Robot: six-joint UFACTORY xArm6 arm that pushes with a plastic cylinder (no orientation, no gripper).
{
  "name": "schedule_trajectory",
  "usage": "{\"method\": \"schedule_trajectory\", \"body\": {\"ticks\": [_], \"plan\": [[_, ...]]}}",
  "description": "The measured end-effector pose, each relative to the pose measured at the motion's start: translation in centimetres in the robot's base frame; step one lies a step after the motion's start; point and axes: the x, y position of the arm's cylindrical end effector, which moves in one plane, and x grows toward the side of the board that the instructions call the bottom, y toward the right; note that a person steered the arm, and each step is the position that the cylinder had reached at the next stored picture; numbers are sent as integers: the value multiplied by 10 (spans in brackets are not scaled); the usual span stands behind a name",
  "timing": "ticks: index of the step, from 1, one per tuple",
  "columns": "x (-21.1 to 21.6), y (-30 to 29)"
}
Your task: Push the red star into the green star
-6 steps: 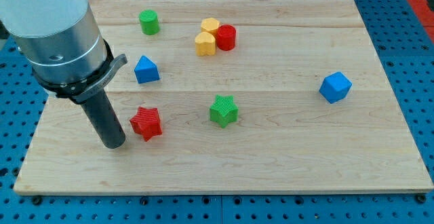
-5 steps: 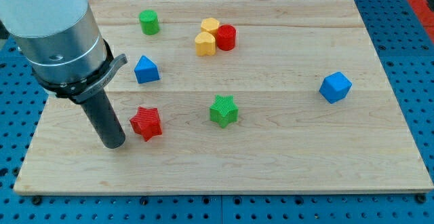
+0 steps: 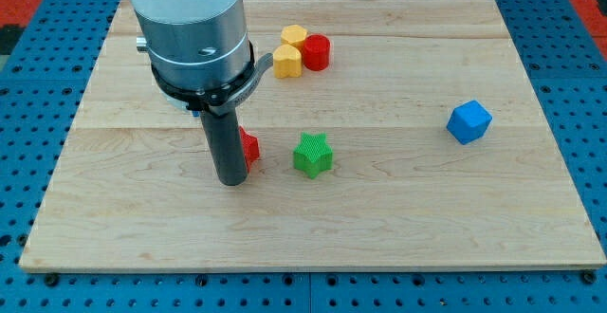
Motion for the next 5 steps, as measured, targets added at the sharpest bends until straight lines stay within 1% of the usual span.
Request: {"method": "schedule_trajectory", "body": {"ticks": [1,2,3,4,5], "plan": [[-1,-54],[-16,-36],[-43,17],[-50,19],[-31,11]]}}
